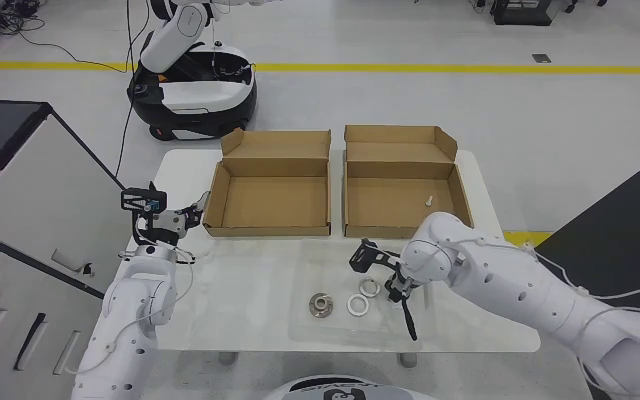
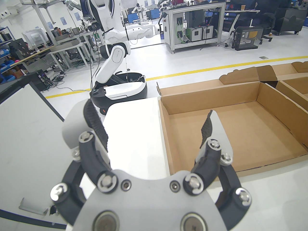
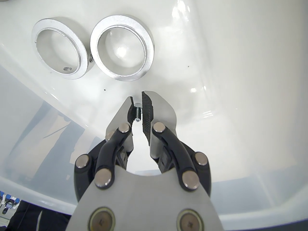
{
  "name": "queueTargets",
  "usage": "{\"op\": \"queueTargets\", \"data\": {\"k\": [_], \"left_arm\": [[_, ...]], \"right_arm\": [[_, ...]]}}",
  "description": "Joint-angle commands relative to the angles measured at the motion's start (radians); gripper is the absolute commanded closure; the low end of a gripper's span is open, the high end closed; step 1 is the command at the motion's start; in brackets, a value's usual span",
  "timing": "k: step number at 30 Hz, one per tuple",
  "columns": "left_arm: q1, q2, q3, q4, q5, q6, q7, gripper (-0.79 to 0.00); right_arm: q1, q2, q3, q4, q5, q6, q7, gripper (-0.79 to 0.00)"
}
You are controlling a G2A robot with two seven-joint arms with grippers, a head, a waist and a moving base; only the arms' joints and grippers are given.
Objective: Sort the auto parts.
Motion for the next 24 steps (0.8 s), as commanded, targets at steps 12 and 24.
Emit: {"op": "queueTargets", "data": {"k": [12, 24], "left_arm": [[0.000, 0.000, 0.000, 0.000, 0.000, 0.000, 0.000, -0.785], [0.000, 0.000, 0.000, 0.000, 0.000, 0.000, 0.000, -0.785]], "right_arm": [[0.005, 0.020, 0.052, -0.076, 0.034, 0.024, 0.025, 0.000], [0.009, 0.042, 0.121, -0.120, 0.138, 0.073, 0.025, 0.000]]}}
